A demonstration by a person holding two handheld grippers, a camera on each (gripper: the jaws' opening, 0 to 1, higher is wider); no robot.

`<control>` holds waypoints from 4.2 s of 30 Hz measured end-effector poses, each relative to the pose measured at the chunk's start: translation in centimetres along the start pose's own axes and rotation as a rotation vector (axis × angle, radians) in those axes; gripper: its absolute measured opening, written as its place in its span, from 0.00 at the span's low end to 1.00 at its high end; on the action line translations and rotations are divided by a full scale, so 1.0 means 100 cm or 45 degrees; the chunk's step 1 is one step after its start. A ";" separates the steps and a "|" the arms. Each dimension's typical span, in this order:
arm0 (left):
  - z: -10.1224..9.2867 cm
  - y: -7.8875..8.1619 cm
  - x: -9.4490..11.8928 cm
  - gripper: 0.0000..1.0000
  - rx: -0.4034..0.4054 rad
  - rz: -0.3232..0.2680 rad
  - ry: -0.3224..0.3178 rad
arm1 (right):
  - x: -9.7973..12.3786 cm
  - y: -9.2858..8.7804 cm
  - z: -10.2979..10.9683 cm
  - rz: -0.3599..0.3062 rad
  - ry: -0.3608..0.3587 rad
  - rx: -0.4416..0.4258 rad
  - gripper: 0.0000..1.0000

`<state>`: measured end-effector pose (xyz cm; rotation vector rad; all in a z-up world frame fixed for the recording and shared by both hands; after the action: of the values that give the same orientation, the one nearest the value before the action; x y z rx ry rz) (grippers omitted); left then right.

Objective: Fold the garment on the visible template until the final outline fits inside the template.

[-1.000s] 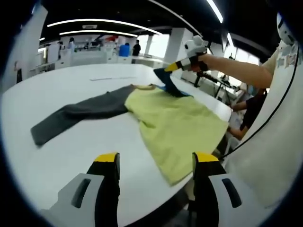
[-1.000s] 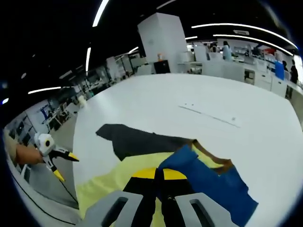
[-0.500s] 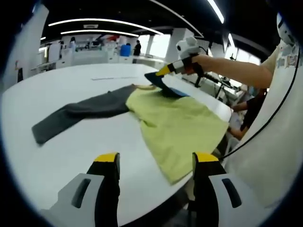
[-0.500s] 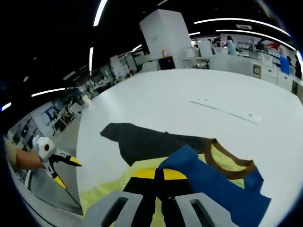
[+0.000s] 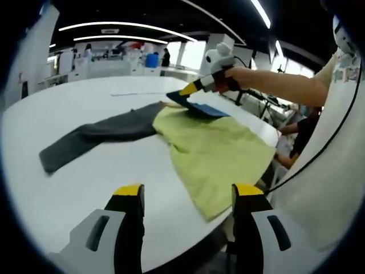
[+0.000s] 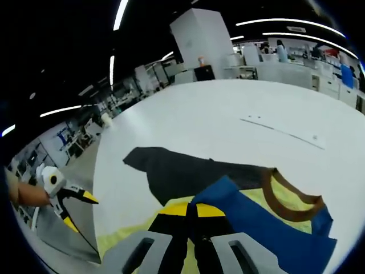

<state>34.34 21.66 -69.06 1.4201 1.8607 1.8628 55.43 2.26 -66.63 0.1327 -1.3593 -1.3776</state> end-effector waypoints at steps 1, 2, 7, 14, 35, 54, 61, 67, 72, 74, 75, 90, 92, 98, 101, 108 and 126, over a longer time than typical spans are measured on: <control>0.000 0.000 0.000 0.58 0.000 0.002 0.000 | -0.002 0.000 0.002 -0.001 0.008 -0.001 0.00; 0.000 -0.001 0.000 0.58 0.000 0.004 0.000 | -0.004 0.000 0.004 0.000 0.012 0.000 0.00; 0.001 0.000 -0.002 0.58 -0.002 0.006 -0.001 | -0.012 0.002 0.010 0.009 0.035 0.010 0.00; 0.003 0.002 -0.004 0.58 -0.002 0.006 -0.003 | -0.023 0.006 0.019 0.012 0.066 0.020 0.00; 0.003 0.001 -0.003 0.58 0.003 0.014 0.007 | -0.043 -0.020 0.040 0.114 0.128 0.068 0.00; -0.002 0.003 -0.006 0.58 -0.001 0.018 0.012 | -0.041 -0.025 0.038 0.113 0.135 0.078 0.11; -0.004 0.005 -0.009 0.59 -0.005 0.014 0.012 | -0.029 -0.018 0.030 0.066 0.107 0.107 0.18; -0.006 0.008 -0.012 0.59 -0.016 0.012 0.007 | -0.013 -0.018 0.011 0.052 0.060 0.120 0.20; -0.008 0.011 -0.015 0.59 -0.028 0.014 0.003 | 0.001 -0.020 -0.004 0.037 0.016 0.104 0.20; -0.009 0.012 -0.016 0.59 -0.033 0.014 0.001 | 0.005 -0.021 -0.010 0.033 0.002 0.101 0.20; -0.009 0.012 -0.016 0.59 -0.035 0.015 0.000 | 0.007 -0.022 -0.012 0.032 -0.004 0.101 0.20; -0.018 0.014 -0.021 0.59 -0.046 0.025 0.000 | 0.055 -0.031 -0.065 0.000 -0.137 0.070 0.18; -0.019 0.015 -0.022 0.59 -0.047 0.027 -0.001 | 0.061 -0.033 -0.071 -0.001 -0.152 0.068 0.18; -0.022 0.018 -0.026 0.58 -0.056 0.032 -0.005 | 0.080 -0.039 -0.088 -0.009 -0.198 0.048 0.17; -0.024 0.021 -0.029 0.58 -0.060 0.033 -0.012 | 0.087 -0.042 -0.095 -0.013 -0.216 0.041 0.17; -0.027 0.025 -0.034 0.58 -0.082 0.041 -0.022 | 0.106 -0.048 -0.112 -0.027 -0.265 0.026 0.15; -0.029 0.025 -0.040 0.58 -0.095 0.064 -0.029 | 0.127 -0.062 -0.153 -0.032 -0.389 0.032 0.00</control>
<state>35.77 16.35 -68.32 1.4702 1.7414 1.9099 58.23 -18.22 -68.71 -0.0474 -1.6319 -1.4440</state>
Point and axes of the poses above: the point that each gripper's makers call its tool centre point, and the gripper's own axes: x roughly backward along the fingers, z roughly to its left, y roughly out of its top, the point moved 4 cm from there along x, roughly backward along the fingers, and after that the axes turned 1 degree about y, right-handed, at the moved point
